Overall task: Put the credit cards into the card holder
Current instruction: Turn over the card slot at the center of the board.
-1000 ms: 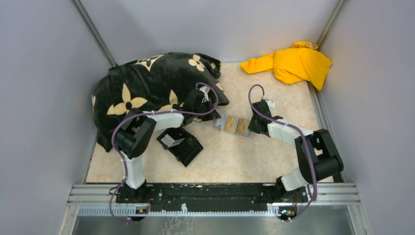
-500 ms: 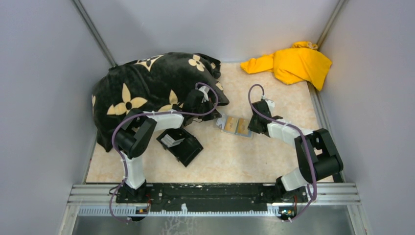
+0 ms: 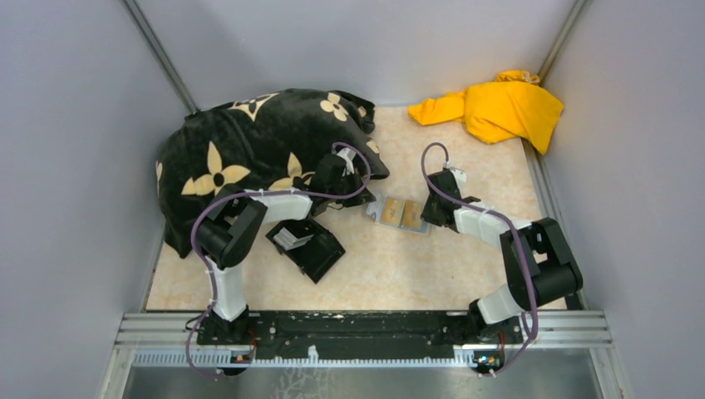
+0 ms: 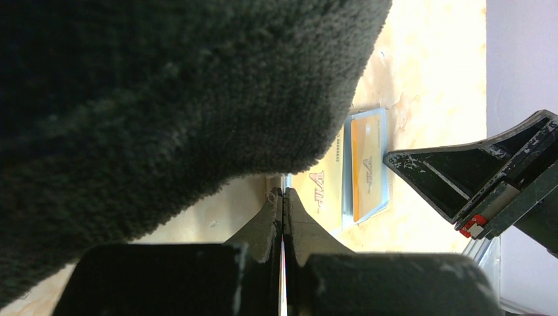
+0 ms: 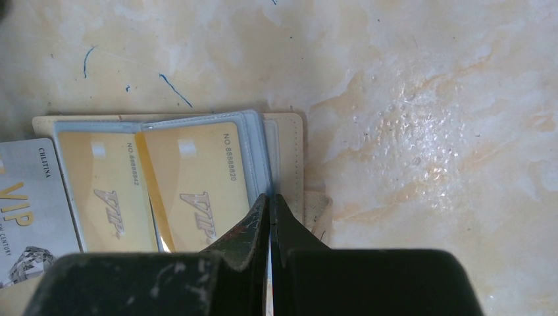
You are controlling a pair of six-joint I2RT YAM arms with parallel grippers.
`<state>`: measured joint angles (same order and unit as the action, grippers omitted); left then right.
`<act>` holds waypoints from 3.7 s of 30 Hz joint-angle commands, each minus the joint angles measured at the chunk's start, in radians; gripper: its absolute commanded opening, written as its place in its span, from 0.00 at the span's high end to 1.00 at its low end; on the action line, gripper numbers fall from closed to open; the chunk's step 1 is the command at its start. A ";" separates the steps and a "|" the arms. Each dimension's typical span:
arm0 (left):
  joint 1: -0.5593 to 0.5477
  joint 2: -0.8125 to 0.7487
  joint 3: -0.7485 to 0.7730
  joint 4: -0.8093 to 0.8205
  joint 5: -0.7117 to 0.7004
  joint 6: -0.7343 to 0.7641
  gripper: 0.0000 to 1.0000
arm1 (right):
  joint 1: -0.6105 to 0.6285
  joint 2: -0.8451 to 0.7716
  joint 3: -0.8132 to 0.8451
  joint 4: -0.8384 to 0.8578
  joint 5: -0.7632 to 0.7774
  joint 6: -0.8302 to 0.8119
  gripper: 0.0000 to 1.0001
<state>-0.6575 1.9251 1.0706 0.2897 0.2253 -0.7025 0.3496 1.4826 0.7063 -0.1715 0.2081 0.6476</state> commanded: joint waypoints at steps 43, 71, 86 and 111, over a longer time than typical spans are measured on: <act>-0.019 -0.047 -0.032 0.036 -0.018 0.014 1.00 | -0.009 0.041 -0.040 0.022 -0.020 0.001 1.00; -0.027 -0.017 -0.028 0.054 -0.003 -0.010 1.00 | -0.009 0.042 -0.044 0.021 -0.017 -0.002 1.00; -0.028 -0.040 -0.047 0.027 -0.081 -0.009 1.00 | -0.009 0.008 -0.044 -0.003 0.023 -0.004 1.00; -0.030 -0.028 -0.046 0.086 -0.008 -0.034 1.00 | -0.009 -0.010 -0.051 -0.019 0.061 -0.009 1.00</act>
<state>-0.6792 1.9091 1.0313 0.3347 0.1822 -0.7261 0.3485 1.4651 0.6811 -0.1429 0.2237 0.6487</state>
